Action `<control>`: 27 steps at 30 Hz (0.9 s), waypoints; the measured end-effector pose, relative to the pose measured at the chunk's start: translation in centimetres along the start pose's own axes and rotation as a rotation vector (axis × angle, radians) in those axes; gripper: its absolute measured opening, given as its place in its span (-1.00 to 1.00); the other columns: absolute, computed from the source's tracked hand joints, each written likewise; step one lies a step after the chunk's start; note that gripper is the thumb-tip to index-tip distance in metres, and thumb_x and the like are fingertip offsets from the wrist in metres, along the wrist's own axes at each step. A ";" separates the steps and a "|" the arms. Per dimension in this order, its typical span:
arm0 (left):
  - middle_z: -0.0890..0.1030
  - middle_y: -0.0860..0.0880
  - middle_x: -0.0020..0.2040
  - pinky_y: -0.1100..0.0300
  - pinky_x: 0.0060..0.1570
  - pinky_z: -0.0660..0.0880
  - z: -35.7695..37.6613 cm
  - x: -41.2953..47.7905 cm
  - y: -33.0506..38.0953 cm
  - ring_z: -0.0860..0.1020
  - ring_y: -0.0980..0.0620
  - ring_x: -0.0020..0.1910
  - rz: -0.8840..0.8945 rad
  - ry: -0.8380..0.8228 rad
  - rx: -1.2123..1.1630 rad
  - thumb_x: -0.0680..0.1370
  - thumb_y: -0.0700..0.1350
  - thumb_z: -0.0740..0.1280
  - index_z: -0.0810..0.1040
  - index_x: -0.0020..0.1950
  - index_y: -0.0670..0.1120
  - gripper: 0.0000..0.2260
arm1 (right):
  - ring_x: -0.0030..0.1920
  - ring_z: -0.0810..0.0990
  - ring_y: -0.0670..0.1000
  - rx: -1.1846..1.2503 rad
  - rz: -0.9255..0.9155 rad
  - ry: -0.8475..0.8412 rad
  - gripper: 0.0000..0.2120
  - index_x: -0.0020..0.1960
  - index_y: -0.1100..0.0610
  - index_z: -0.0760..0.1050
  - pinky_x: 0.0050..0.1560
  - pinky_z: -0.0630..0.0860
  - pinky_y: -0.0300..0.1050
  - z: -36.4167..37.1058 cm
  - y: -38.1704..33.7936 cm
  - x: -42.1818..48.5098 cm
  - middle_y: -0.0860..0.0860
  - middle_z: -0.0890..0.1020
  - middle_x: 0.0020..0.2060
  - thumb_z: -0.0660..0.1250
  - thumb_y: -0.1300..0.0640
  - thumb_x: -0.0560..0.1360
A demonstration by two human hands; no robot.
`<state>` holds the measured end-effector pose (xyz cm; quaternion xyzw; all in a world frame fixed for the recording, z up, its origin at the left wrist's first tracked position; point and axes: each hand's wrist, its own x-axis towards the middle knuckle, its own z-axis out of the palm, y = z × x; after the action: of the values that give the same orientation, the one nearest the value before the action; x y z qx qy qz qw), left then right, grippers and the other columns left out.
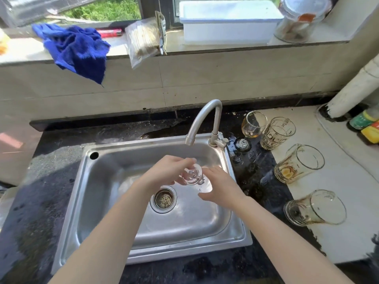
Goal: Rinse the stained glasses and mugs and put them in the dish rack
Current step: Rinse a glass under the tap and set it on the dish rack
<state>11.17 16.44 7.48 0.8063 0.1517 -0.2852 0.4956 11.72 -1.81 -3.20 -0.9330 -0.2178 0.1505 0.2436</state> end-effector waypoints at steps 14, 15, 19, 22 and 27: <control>0.64 -0.03 -0.28 0.41 -0.40 0.37 -0.6 -6.4 1.7 0.49 0.17 -0.36 0.372 -0.117 0.039 0.47 -0.03 0.45 0.71 -0.07 -0.15 -0.81 | 0.15 0.49 -0.12 0.582 0.292 0.389 -0.68 0.17 -0.27 0.46 0.20 0.45 -0.08 -0.6 -8.6 -8.1 -0.15 0.54 0.13 0.40 -0.03 0.46; 0.63 -0.04 -0.27 0.44 -0.47 0.34 -0.2 -6.7 2.0 0.48 0.21 -0.42 0.370 -0.136 0.040 0.47 -0.06 0.45 0.71 -0.06 -0.19 -0.80 | 0.16 0.50 -0.11 0.589 0.315 0.404 -0.66 0.21 -0.23 0.47 0.21 0.46 -0.05 -0.5 -8.8 -8.9 -0.14 0.55 0.14 0.39 -0.05 0.46; 0.59 -0.18 -0.19 0.27 -0.38 0.30 2.8 -7.7 3.3 0.42 0.13 -0.42 0.302 -0.229 0.082 0.44 0.03 0.48 0.68 -0.05 -0.24 -0.68 | 0.19 0.48 -0.08 0.623 0.467 0.480 -0.63 0.25 -0.15 0.47 0.24 0.45 -0.04 -0.6 -8.4 -13.3 -0.11 0.53 0.18 0.35 -0.14 0.46; 0.61 -0.08 -0.19 0.20 -0.18 0.37 6.8 -8.6 5.0 0.49 0.03 -0.24 0.296 -0.313 0.114 0.37 0.06 0.52 0.67 -0.13 -0.21 -0.67 | 0.14 0.49 -0.15 0.620 0.535 0.626 -0.60 0.30 -0.11 0.48 0.10 0.45 -0.32 -1.4 -7.5 -17.8 -0.14 0.54 0.17 0.33 -0.15 0.49; 0.68 -0.11 -0.04 0.18 -0.15 0.39 17.3 -12.2 7.4 0.59 -0.06 0.02 0.291 -0.483 0.180 0.40 -0.09 0.50 0.68 -0.05 -0.22 -0.77 | 0.06 0.55 -0.17 0.583 0.677 1.007 -0.74 0.14 0.02 0.64 0.01 0.46 -0.30 -2.2 -6.3 -27.9 -0.15 0.62 0.04 0.43 0.04 0.46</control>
<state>0.11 -1.82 14.18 0.7690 -0.1136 -0.4072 0.4794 -13.54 -11.13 6.74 -0.8022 0.2766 -0.1821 0.4968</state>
